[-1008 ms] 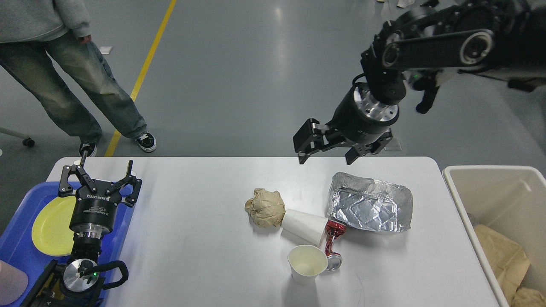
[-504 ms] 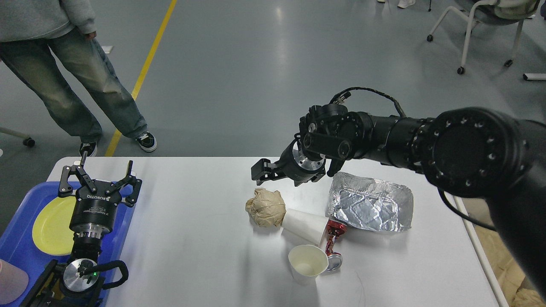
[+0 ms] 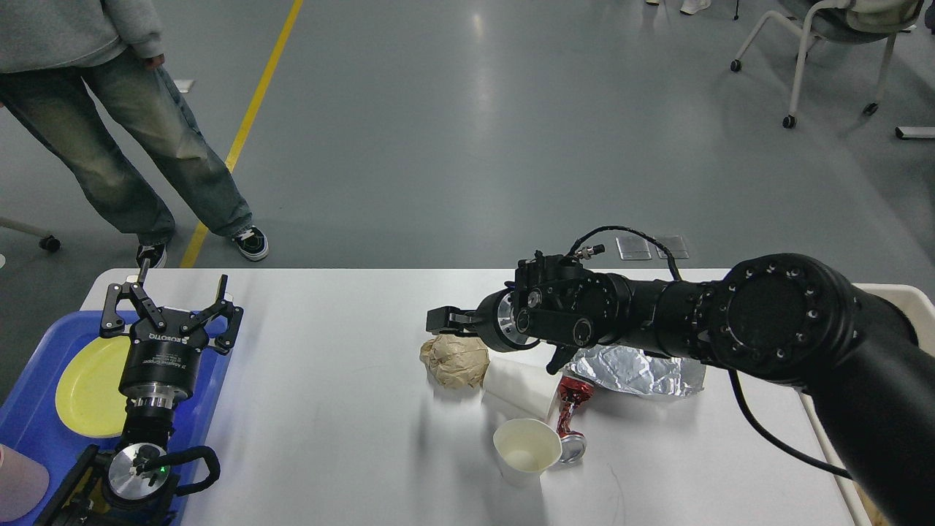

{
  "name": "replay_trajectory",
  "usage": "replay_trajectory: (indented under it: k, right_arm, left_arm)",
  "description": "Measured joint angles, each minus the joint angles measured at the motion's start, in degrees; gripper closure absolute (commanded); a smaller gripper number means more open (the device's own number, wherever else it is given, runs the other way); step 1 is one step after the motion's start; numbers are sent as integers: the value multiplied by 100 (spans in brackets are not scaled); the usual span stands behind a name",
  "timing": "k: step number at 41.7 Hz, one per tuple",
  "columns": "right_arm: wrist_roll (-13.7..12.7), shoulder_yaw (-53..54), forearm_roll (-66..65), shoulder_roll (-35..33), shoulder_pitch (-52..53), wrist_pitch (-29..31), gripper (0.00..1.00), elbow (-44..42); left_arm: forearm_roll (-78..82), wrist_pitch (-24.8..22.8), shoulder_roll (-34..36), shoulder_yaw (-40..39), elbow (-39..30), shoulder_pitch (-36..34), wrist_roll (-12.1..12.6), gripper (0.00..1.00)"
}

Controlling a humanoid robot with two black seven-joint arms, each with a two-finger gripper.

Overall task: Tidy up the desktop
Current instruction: 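Move the right gripper down toward the bread roll, then grasp the bread roll with the right gripper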

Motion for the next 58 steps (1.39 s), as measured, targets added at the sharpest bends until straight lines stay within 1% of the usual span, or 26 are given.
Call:
replay_trajectory:
  k: [1, 4, 7, 17, 25, 33, 40, 45, 48, 58]
  right_arm:
    - [16, 60, -76, -9, -106, -203, 1, 1]
    - [40, 103, -221, -15, -250, -431, 1, 17]
    - [98, 119, -640, -35, -556, -706, 1, 77]
    - [133, 142, -1649, -57, -1059, -1245, 1, 215]
    - [133, 164, -1717, -67, -1144, -1570, 1, 228]
    - [129, 193, -1737, -82, -1232, -1786, 1, 183]
    - [126, 507, -1741, -83, -1246, -2065, 2, 170]
    - [128, 597, -1758, -83, -1247, -2097, 3, 194]
    - [131, 625, -1770, -83, -1248, -2100, 6, 211]
    - [134, 638, -1779, -89, -1299, -2104, 6, 227]
  left_arm:
    - [0, 0, 0, 0, 0, 0, 0, 4]
    - [0, 0, 0, 0, 1, 0, 0, 4]
    - [0, 0, 0, 0, 1, 0, -4, 4]
    - [0, 0, 0, 0, 2, 0, -4, 4]
    - [0, 0, 0, 0, 2, 0, -4, 4]
    - [0, 0, 0, 0, 2, 0, -4, 4]
    - [0, 0, 0, 0, 2, 0, -4, 4]
    - [0, 0, 0, 0, 2, 0, -4, 4]
    - [0, 0, 0, 0, 2, 0, -4, 4]
    - [0, 0, 0, 0, 2, 0, -3, 4]
